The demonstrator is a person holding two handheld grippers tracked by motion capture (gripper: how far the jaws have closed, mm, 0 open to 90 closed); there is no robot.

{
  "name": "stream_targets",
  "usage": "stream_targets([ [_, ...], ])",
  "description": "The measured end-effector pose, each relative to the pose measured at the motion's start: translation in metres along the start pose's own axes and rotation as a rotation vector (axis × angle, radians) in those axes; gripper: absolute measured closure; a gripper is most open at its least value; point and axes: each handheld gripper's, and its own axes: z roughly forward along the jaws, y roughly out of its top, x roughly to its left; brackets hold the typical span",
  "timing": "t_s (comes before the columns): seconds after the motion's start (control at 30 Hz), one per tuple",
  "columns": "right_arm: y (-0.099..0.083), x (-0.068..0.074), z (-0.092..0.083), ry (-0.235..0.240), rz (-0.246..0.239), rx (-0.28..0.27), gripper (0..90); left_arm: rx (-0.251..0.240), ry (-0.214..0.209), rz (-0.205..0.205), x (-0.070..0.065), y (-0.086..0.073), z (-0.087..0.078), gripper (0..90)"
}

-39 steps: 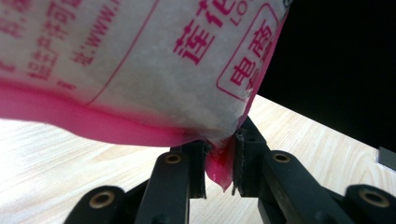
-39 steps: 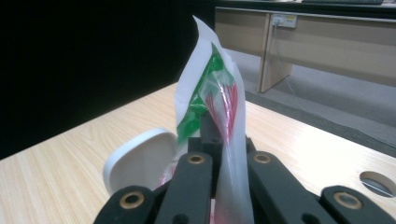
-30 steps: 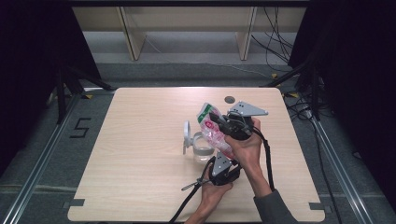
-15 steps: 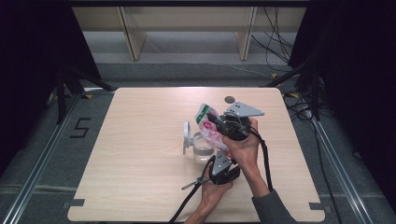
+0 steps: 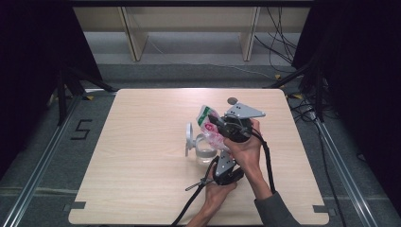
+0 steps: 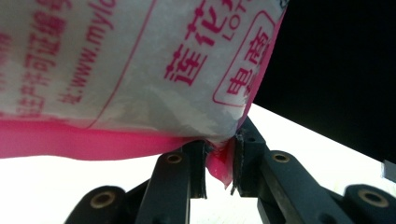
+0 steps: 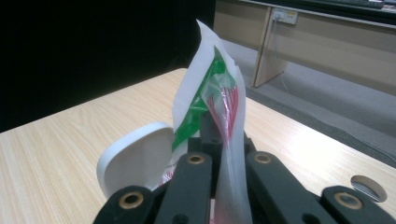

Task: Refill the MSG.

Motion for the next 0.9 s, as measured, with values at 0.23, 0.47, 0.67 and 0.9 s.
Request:
stream_targets([
  [0.23, 0.001, -0.0005, 0.0001, 0.006, 0.009, 0.005, 90.0, -0.004, -0.002, 0.007, 0.0001, 0.0013, 0.0016, 77.5],
  [0.47, 0.0031, 0.0001, -0.0008, -0.004, -0.012, 0.008, 90.0, -0.011, 0.0, 0.012, 0.0002, 0.0028, 0.002, 77.6],
  [0.67, 0.0018, 0.0023, 0.0038, 0.015, -0.019, 0.012, 90.0, -0.01, -0.014, 0.001, 0.0015, 0.0018, 0.0035, 77.6],
  [0.9, 0.0026, 0.0031, 0.0026, 0.003, -0.02, 0.03, 90.0, -0.014, -0.017, -0.005, 0.0012, 0.0021, 0.0039, 77.7],
])
